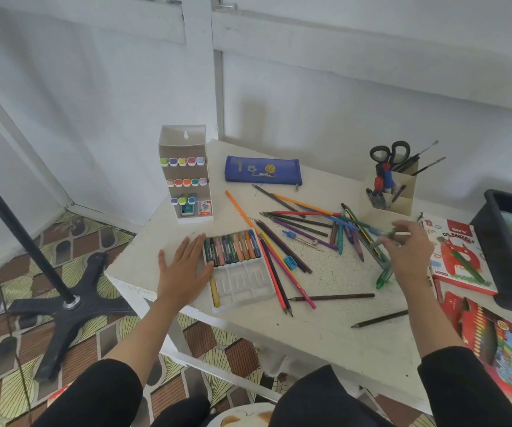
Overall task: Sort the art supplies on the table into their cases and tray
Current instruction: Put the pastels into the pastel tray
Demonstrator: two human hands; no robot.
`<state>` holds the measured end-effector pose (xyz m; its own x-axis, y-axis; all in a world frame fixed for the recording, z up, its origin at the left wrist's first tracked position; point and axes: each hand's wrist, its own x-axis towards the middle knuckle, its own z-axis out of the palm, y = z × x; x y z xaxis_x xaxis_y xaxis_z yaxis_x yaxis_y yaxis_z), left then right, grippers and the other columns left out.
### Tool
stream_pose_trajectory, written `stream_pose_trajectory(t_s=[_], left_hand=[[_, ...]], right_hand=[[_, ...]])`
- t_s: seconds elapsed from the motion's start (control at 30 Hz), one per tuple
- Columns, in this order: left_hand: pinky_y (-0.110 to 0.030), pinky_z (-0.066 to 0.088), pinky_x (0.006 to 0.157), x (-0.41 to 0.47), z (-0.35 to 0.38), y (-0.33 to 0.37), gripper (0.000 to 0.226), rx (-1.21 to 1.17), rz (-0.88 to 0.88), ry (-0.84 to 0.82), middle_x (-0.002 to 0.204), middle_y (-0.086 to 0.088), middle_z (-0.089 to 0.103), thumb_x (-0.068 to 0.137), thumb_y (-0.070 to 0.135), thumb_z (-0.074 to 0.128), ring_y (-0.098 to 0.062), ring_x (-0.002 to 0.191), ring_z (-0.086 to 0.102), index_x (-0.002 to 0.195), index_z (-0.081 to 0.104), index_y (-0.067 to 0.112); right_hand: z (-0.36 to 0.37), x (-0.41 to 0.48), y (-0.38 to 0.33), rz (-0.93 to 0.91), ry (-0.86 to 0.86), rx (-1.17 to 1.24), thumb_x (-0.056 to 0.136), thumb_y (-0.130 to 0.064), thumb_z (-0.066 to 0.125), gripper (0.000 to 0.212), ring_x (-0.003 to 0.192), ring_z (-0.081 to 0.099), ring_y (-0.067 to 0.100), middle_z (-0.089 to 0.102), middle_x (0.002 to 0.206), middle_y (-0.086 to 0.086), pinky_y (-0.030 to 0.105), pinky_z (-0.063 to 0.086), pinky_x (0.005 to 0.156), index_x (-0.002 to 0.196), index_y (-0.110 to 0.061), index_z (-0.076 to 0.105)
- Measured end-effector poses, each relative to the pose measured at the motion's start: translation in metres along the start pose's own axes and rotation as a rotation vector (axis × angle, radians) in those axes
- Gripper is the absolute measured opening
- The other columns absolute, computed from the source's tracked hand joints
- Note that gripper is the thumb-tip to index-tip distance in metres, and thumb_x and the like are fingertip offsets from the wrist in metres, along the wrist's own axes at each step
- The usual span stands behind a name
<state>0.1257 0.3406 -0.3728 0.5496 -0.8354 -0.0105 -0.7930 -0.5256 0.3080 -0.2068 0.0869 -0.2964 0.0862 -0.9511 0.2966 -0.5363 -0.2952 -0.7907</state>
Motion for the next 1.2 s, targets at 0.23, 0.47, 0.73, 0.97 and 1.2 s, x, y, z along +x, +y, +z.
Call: stream_pose_trajectory(t_s=[0.23, 0.47, 0.73, 0.97, 1.2], left_hand=[[-0.054, -0.008, 0.114, -0.001, -0.002, 0.001, 0.082, 0.003, -0.004, -0.011, 0.159, 0.011, 0.01, 0.076, 0.066, -0.004, -0.007, 0.146, -0.003, 0.151, -0.003, 0.034], [-0.054, -0.009, 0.115, -0.001, -0.003, 0.0, 0.081, -0.017, 0.007, -0.009, 0.159, 0.011, 0.011, 0.077, 0.066, -0.002, -0.006, 0.146, -0.002, 0.152, -0.002, 0.034], [-0.053, -0.012, 0.114, 0.0, -0.001, -0.003, 0.068, -0.024, 0.003, -0.031, 0.159, 0.012, 0.007, 0.09, 0.065, 0.008, -0.005, 0.146, -0.005, 0.151, -0.003, 0.036], [-0.05, -0.011, 0.115, -0.001, -0.006, -0.001, 0.058, -0.038, -0.013, -0.06, 0.159, 0.016, 0.008, 0.097, 0.051, 0.012, -0.003, 0.145, -0.005, 0.151, -0.002, 0.035], [-0.051, -0.009, 0.115, -0.001, -0.009, 0.001, 0.056, -0.012, -0.015, -0.074, 0.159, 0.016, 0.006, 0.101, 0.043, 0.018, -0.003, 0.145, -0.006, 0.152, -0.003, 0.033]], right_hand=[[0.031, -0.04, -0.05, 0.172, -0.262, 0.362, 0.076, -0.004, 0.074, 0.025, 0.072, 0.067, 0.018, 0.066, 0.085, 0.009, 0.019, 0.057, 0.064, 0.098, -0.006, 0.062], [0.093, -0.112, -0.112, 0.129, -0.751, 0.387, 0.075, -0.001, 0.075, 0.025, 0.065, 0.068, 0.008, 0.07, 0.08, 0.007, 0.017, 0.054, 0.061, 0.096, -0.008, 0.063], [0.155, -0.15, -0.143, -0.128, -0.898, 0.156, 0.076, -0.01, 0.075, 0.024, 0.068, 0.057, 0.012, 0.062, 0.081, 0.005, 0.02, 0.048, 0.064, 0.096, -0.01, 0.061], [0.172, -0.151, -0.129, -0.199, -0.908, -0.023, 0.073, -0.014, 0.076, 0.018, 0.084, 0.057, 0.015, 0.062, 0.09, 0.002, 0.038, 0.05, 0.081, 0.086, -0.016, 0.064], [0.172, -0.153, -0.125, -0.214, -0.871, -0.062, 0.075, -0.014, 0.076, 0.04, 0.098, 0.046, 0.016, 0.04, 0.11, 0.0, 0.032, 0.042, 0.088, 0.107, -0.014, 0.052]])
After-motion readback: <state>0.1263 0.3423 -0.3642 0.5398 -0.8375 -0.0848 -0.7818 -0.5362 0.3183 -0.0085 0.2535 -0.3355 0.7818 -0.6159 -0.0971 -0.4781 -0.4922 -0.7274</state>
